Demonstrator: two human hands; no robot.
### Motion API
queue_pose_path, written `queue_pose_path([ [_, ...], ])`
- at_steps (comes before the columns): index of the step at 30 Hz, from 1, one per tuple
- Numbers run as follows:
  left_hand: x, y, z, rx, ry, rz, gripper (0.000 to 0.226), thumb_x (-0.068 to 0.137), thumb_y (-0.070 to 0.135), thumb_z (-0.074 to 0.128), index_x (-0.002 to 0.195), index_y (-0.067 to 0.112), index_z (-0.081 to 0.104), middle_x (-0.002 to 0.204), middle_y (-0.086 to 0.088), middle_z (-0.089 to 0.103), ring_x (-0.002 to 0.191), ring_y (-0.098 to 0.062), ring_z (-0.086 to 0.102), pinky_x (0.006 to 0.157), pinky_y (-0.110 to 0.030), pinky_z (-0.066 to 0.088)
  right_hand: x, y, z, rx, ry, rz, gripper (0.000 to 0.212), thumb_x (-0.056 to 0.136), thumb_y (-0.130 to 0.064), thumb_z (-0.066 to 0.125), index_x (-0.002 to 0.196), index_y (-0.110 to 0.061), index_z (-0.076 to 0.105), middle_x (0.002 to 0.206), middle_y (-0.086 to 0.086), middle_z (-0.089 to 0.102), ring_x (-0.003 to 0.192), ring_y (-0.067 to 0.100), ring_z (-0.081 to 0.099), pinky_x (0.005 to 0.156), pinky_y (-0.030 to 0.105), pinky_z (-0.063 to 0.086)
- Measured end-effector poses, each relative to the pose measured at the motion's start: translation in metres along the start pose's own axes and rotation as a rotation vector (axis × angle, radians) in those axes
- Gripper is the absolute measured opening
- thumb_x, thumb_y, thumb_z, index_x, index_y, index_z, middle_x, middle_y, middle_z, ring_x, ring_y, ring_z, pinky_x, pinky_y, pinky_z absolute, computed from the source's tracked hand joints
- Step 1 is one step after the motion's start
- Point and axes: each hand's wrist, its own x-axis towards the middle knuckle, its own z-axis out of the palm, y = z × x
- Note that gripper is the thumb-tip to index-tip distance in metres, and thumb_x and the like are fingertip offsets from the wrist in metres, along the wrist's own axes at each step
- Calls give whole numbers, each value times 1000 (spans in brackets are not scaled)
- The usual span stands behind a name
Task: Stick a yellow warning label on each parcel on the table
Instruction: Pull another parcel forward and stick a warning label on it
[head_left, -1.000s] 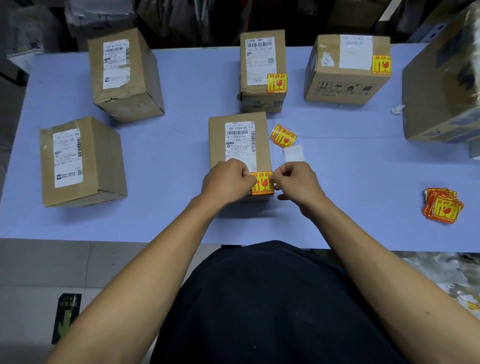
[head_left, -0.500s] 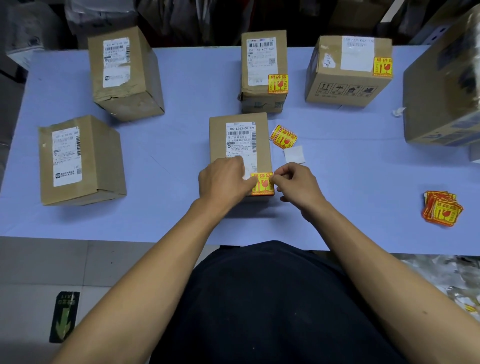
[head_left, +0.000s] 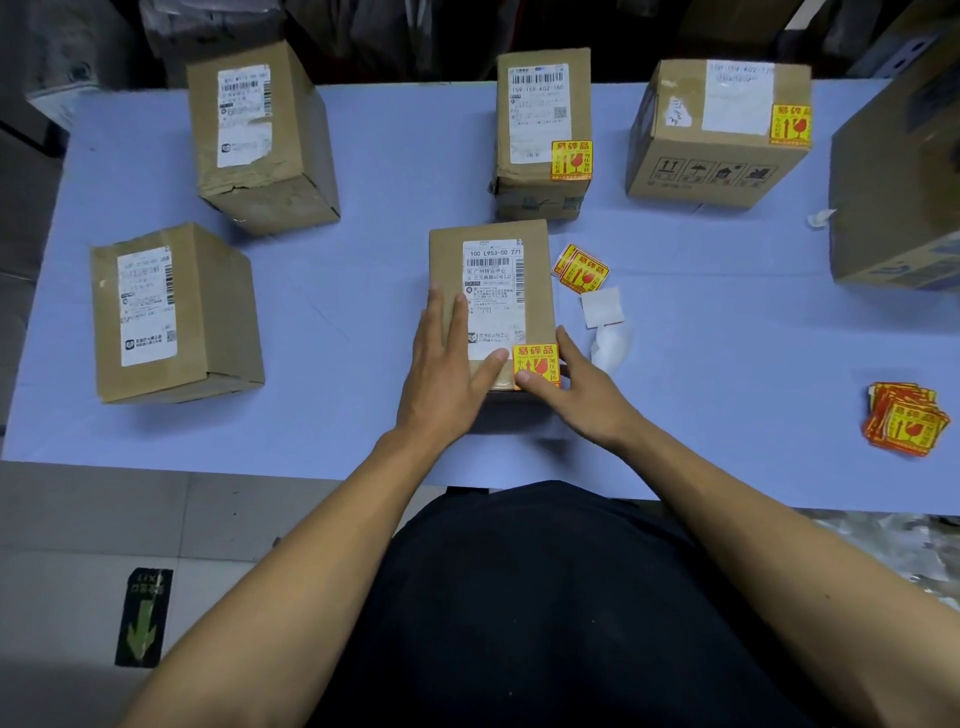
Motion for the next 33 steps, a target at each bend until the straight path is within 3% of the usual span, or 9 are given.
queue_pose_path([
  [3,4,-2,-2,-115,67,-9,75,98,42,55,158,18,17,168,-2,-2,153,-22,11,116,-32,25,7,-2,-6,80,28,46,81,93,-49,64,158,-30,20,148,-14,46,133,4,47,114,33,38],
  [5,9,-2,-6,-264,129,-100,72,96,39,60,156,21,23,167,1,7,150,-16,20,112,-26,27,19,-8,-10,161,98,77,82,94,-51,60,160,-27,17,159,-4,36,140,14,42,116,40,37],
  [9,38,-7,-16,-655,84,-406,80,91,47,63,157,24,24,161,1,31,143,-17,38,116,-37,35,53,-26,-11,199,129,110,82,89,-63,55,158,-29,26,149,-4,51,127,12,57,107,37,47],
  [11,52,-12,-19,-806,0,-489,84,82,58,65,153,24,34,151,0,48,130,-16,55,110,-40,45,66,-30,-9,203,92,86,64,95,-58,53,151,-31,38,135,-10,62,112,5,65,99,32,52],
  [14,57,-13,-17,-863,-78,-456,54,91,50,61,138,26,51,126,2,68,104,-12,69,94,-38,57,74,-29,-4,183,80,77,71,92,-64,52,152,-32,33,135,-14,62,114,5,64,102,34,50],
  [20,59,-17,-14,-894,-83,-444,77,77,62,59,145,30,42,126,6,68,107,-14,69,97,-42,55,80,-21,2,89,123,113,107,68,-95,40,156,-39,19,149,-14,51,128,14,56,110,44,44],
  [26,57,-42,-39,-931,1,-425,45,93,46,59,134,29,52,120,8,70,104,-11,70,97,-40,55,89,-49,32,18,138,70,101,73,-89,35,156,-32,26,149,-8,51,131,19,54,111,46,41],
  [33,95,-72,-99,-969,102,-359,40,95,40,60,132,25,56,119,8,71,106,-9,70,99,-39,54,135,-113,57,15,148,-7,101,73,-87,36,156,-30,27,148,-4,53,131,21,54,110,46,42],
])
